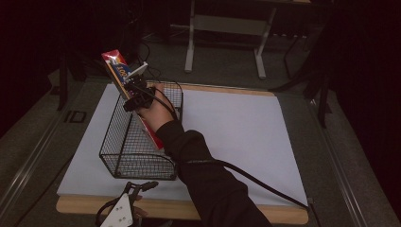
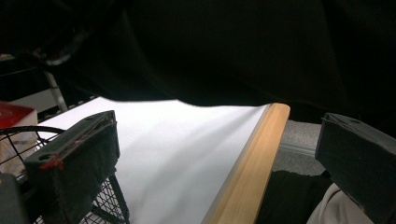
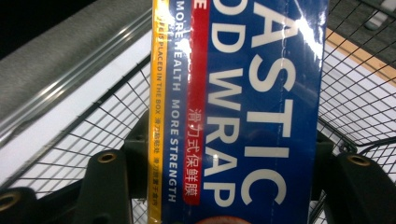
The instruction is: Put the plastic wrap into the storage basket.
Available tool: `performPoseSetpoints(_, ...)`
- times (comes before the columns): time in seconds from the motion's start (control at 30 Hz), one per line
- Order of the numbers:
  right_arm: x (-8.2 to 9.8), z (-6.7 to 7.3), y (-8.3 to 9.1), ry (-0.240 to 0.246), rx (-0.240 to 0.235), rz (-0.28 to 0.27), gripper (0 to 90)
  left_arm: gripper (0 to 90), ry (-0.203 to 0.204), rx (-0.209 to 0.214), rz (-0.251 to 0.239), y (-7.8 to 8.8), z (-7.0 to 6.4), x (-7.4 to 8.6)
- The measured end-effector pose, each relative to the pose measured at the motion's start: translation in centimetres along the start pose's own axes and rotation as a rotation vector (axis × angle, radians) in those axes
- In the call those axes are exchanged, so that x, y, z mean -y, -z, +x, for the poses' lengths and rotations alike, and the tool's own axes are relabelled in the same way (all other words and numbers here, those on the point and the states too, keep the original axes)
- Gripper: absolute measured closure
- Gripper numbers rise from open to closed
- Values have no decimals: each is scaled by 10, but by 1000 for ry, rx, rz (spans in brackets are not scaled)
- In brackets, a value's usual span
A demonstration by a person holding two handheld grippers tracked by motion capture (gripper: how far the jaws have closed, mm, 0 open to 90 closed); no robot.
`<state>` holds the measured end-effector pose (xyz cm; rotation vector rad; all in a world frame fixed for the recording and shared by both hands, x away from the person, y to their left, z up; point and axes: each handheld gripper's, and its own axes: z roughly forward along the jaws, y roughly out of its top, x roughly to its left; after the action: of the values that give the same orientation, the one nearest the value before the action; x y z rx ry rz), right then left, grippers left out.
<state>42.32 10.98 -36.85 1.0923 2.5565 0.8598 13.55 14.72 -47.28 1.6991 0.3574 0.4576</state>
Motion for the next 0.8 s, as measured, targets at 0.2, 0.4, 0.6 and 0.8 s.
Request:
performPoseSetpoints(0.2,12,4,-16,-16,-21,2,396,2,10,1,-4,0,1,0)
performPoseSetpoints(0.4,24,8,-27,-10,5,-1,395,2,8,7,0,-1,0,0)
performPoseSetpoints(0.6,32,0,-30,-24,20,7,395,1,10,10,0,-1,0,0)
performPoseSetpoints(0.8,41,-4,-36,-37,16,29,393,1,1,13,12,-3,-1,1)
